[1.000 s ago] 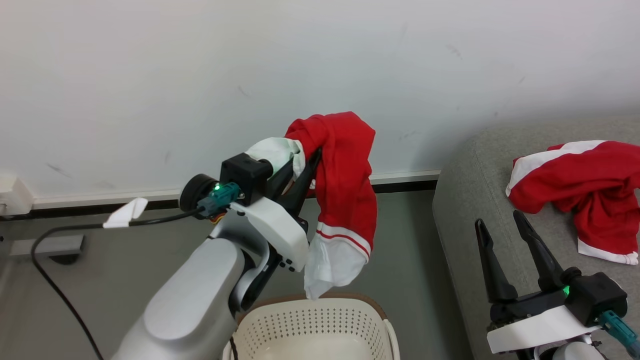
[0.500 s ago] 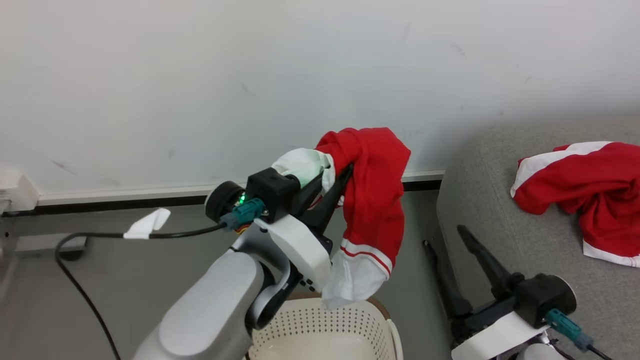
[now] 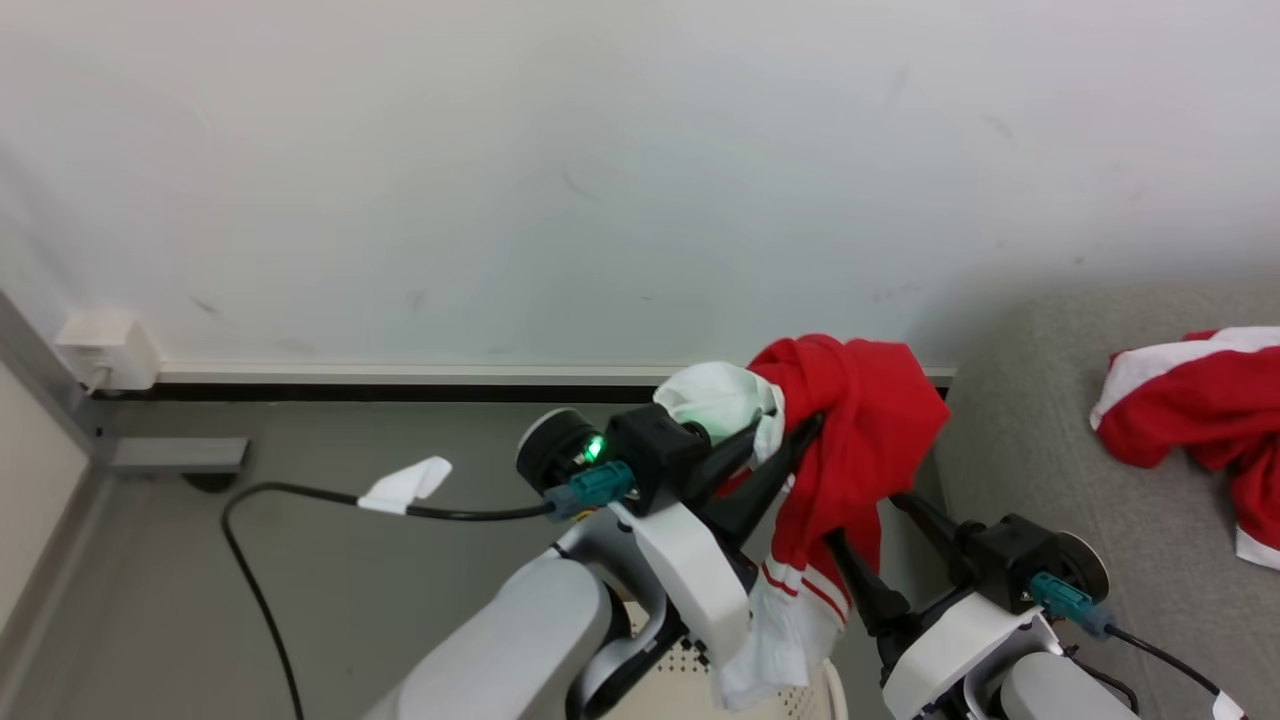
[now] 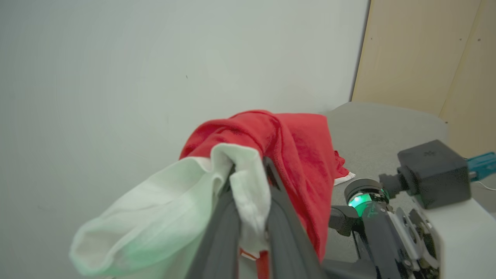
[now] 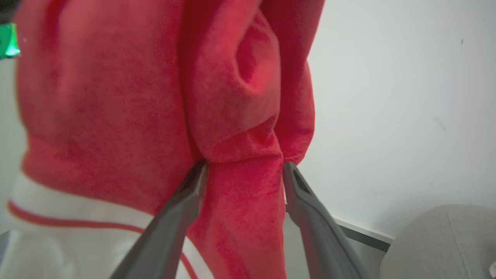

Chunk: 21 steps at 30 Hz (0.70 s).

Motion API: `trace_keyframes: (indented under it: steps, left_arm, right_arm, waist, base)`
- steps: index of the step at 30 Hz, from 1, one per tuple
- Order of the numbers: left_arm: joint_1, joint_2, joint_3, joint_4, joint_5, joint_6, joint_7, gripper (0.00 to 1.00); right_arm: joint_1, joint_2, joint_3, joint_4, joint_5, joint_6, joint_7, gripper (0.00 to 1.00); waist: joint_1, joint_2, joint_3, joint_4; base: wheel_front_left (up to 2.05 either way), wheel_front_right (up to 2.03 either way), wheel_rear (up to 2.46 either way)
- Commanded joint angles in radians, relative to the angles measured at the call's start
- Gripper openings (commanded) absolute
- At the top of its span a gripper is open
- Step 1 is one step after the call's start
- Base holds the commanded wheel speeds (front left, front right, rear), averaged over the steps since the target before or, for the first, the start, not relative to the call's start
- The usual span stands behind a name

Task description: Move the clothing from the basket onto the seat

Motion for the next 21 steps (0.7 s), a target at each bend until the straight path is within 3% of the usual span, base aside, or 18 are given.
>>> trace_keyframes:
  steps: [1,9,21]
  left_arm:
    - [0.012,-0.006,-0.008,0.002,-0.01,-0.005,-0.005,0.0]
    - [0.012,-0.034,-0.057,0.027,-0.018,-0.026,-0.006,0.0]
    - [-0.007,-0.045,-0.091,0.043,-0.03,-0.038,-0.009,0.0]
  right_arm:
    - [-0.021,-0.013,0.02,0.025,0.02,-0.002,-0.001,1.0]
    - [-0.086,-0.045,0.13,0.111,0.141,-0.002,0.006,1.0]
    - [-0.178,-0.106,0.372,0.109,0.383,-0.002,0.004,1.0]
  waist:
    - [-0.0001,0.0,-0.007,0.022]
    - [-0.0001,0.0,-0.018,0.069]
    - [-0.0001,0.0,-0.014,0.094]
  base:
    - [0.0,0.0,0.0]
    - [0.0,0.0,0.0]
    - [0.0,0.0,0.0]
